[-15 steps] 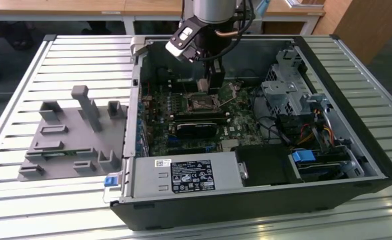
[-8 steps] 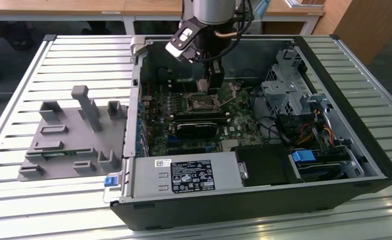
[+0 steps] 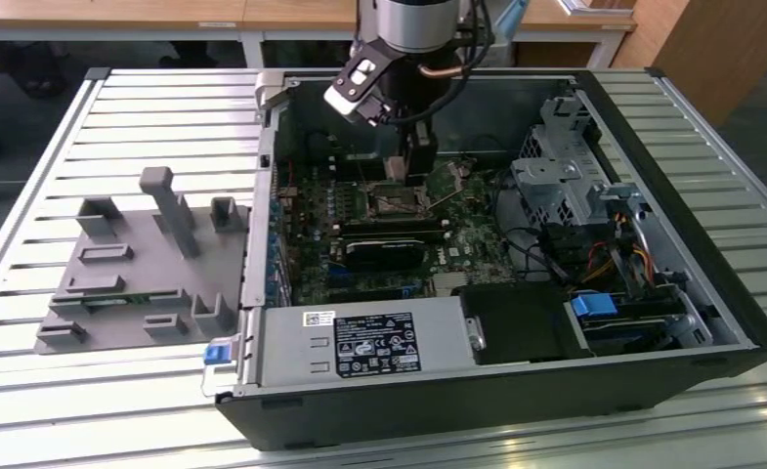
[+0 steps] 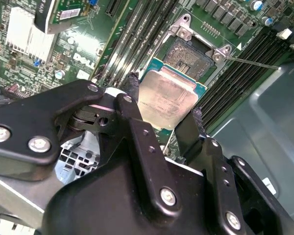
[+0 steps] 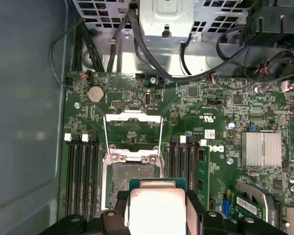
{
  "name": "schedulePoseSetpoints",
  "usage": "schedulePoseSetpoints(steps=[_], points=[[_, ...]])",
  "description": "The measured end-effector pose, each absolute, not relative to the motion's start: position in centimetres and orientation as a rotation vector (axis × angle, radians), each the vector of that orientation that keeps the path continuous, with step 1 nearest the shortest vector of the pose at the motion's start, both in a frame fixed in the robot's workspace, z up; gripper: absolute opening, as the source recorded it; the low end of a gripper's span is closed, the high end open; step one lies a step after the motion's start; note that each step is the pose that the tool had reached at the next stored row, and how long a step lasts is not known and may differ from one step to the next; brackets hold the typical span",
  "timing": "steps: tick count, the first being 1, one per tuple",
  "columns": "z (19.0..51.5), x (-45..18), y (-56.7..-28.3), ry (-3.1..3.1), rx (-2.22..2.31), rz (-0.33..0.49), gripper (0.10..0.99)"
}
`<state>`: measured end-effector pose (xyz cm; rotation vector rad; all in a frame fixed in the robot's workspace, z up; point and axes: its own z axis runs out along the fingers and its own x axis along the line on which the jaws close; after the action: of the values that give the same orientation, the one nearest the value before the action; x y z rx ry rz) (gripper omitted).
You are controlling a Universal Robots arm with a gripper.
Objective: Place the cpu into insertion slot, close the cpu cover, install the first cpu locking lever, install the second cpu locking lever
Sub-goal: 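Place the cpu into insertion slot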
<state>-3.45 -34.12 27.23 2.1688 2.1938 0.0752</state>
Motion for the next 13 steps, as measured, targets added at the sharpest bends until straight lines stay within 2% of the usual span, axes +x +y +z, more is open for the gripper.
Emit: schedulePoseSetpoints(steps=[13], points=[[25.7, -3.4, -33.8, 2.194, 2.169, 0.075, 0.541]])
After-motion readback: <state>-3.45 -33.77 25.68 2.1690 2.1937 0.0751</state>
